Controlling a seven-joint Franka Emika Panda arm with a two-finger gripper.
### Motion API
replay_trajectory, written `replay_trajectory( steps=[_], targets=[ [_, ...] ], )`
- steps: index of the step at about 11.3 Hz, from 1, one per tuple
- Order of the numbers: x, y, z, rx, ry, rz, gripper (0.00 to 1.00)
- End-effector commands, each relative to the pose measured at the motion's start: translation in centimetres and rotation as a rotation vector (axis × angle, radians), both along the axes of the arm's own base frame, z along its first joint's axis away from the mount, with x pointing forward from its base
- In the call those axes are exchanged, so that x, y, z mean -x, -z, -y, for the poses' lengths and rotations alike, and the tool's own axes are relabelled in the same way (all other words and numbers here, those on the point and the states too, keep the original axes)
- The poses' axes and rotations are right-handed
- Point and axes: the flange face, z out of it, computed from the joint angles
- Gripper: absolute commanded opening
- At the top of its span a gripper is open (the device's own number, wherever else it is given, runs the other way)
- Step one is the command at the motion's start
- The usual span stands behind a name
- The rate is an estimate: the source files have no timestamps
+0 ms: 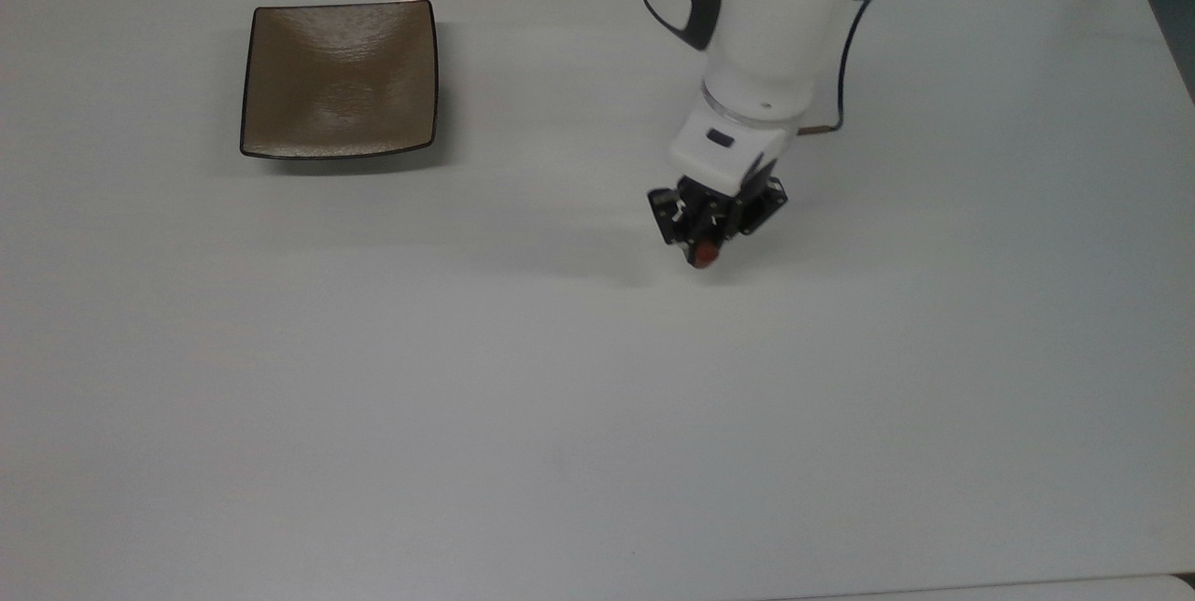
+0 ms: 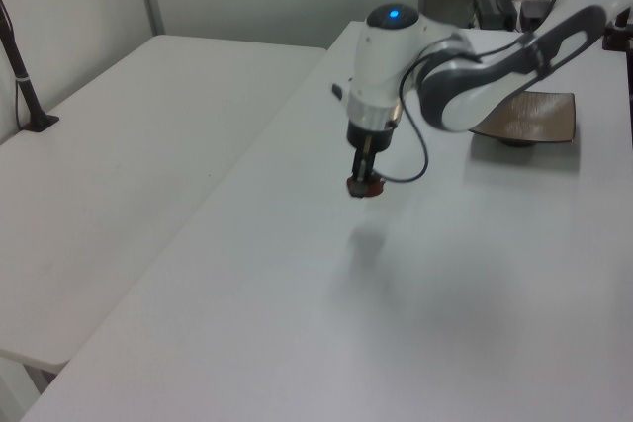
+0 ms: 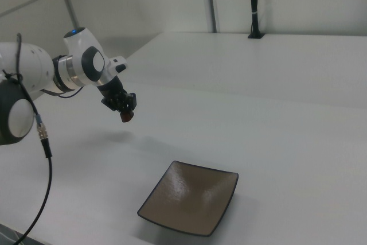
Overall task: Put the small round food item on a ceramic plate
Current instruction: 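Lift the held food item and carry it over the brown plate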
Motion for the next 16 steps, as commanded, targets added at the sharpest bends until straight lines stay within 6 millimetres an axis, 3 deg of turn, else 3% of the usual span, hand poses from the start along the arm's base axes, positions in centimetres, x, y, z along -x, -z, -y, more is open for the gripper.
replay_trajectory(
  steps=[1, 5, 8, 11, 12, 13, 14, 15, 16],
  targets=[
    [5.2, -4.2, 5.5, 0.048, -0.048, -0.146, 0.22],
    [9.0, -8.1, 12.7, 0.097, -0.120, -0.265, 0.24],
    [9.8, -9.8, 20.0, 0.116, -0.129, -0.332, 0.26],
    [10.2, -7.1, 28.9, 0.103, -0.208, -0.407, 0.27],
    [10.2, -6.0, 31.1, 0.096, -0.224, -0.414, 0.31],
    [10.0, -5.3, 32.5, 0.090, -0.234, -0.426, 0.52],
    [9.9, -4.9, 33.2, 0.087, -0.226, -0.432, 0.87],
    [9.9, -5.0, 33.7, 0.085, -0.217, -0.429, 1.00],
    [9.9, -5.1, 33.8, 0.085, -0.215, -0.429, 1.00]
  ],
)
